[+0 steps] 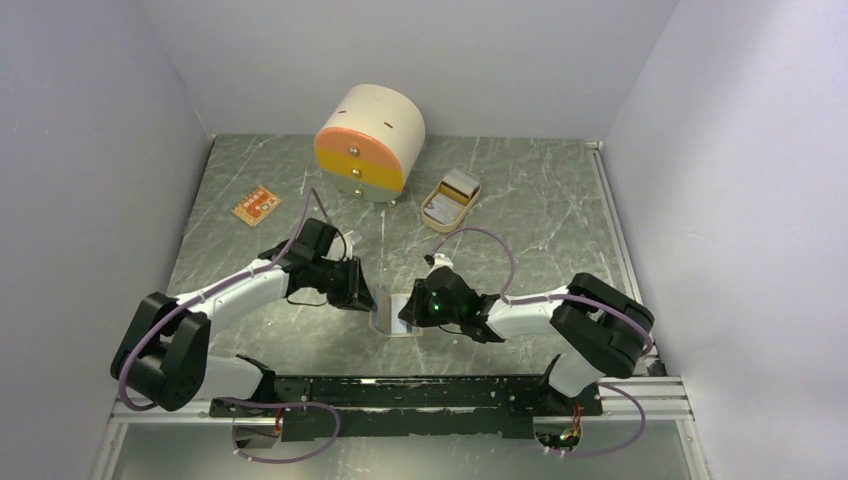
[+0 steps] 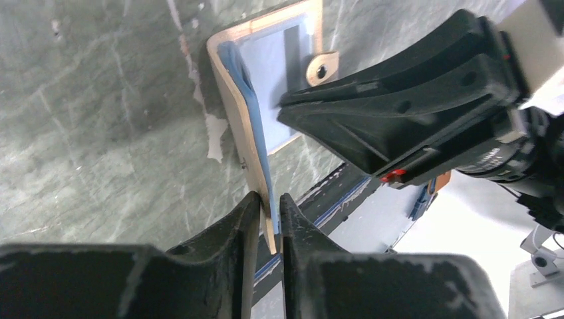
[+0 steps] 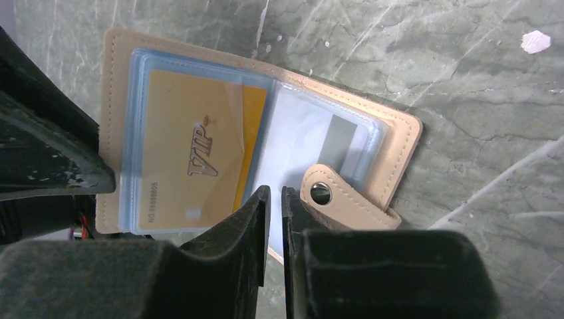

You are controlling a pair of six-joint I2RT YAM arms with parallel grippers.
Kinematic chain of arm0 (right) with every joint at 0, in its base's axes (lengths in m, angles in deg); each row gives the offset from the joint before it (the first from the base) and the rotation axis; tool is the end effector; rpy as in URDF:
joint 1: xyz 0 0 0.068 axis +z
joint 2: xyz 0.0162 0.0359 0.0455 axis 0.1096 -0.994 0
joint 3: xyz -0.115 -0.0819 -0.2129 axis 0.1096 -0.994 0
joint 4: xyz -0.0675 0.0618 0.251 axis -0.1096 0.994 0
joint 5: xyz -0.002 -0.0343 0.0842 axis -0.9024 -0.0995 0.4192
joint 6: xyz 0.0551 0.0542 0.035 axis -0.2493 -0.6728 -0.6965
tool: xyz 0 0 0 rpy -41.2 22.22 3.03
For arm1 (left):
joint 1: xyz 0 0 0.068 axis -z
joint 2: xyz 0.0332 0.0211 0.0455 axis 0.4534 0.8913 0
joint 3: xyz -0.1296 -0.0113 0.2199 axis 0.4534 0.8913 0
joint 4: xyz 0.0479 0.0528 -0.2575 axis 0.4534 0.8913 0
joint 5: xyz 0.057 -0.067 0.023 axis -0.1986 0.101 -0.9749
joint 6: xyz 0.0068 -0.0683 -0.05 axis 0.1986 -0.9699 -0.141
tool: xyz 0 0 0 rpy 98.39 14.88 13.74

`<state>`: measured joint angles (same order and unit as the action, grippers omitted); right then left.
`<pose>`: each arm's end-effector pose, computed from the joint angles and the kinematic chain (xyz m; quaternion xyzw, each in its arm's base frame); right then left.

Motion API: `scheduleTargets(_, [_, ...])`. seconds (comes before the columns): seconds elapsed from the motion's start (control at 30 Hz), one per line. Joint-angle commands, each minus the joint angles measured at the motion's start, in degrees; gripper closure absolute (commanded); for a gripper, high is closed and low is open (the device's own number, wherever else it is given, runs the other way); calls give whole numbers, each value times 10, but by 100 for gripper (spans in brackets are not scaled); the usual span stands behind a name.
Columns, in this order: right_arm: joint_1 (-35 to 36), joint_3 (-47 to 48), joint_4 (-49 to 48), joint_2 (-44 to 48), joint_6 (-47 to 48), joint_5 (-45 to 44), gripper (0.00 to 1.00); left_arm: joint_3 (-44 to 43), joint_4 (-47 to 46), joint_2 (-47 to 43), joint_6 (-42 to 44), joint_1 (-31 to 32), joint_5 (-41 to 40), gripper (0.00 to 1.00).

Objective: Put the credit cards into the card holder
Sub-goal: Turn over the card slot in the card holder.

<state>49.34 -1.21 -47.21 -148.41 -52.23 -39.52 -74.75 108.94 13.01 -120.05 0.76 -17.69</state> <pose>0.1751 0.2570 0.0836 -0.0588 0.8937 0.3521 0.2717 0.2163 -0.1597 0.1288 0.0142 0.9290 -0.3636 0.0681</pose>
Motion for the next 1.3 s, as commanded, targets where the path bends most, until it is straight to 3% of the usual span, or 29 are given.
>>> scheduleTargets(0.0, [3, 2, -30, -18, 5, -6, 84, 11, -71, -3, -16, 3, 38, 76])
scheduleTargets(0.43, [3, -3, -56, -46, 0, 10, 84, 8, -87, 33, -11, 3, 23, 72])
scheduleTargets(0.77, [4, -4, -59, -53, -1, 13, 83, 32, -155, 22, -39, 7, 64, 89])
scheduleTargets(1.27, [4, -7, -63, -58, -4, 14, 83, 46, -189, 35, -49, 20, 71, 91])
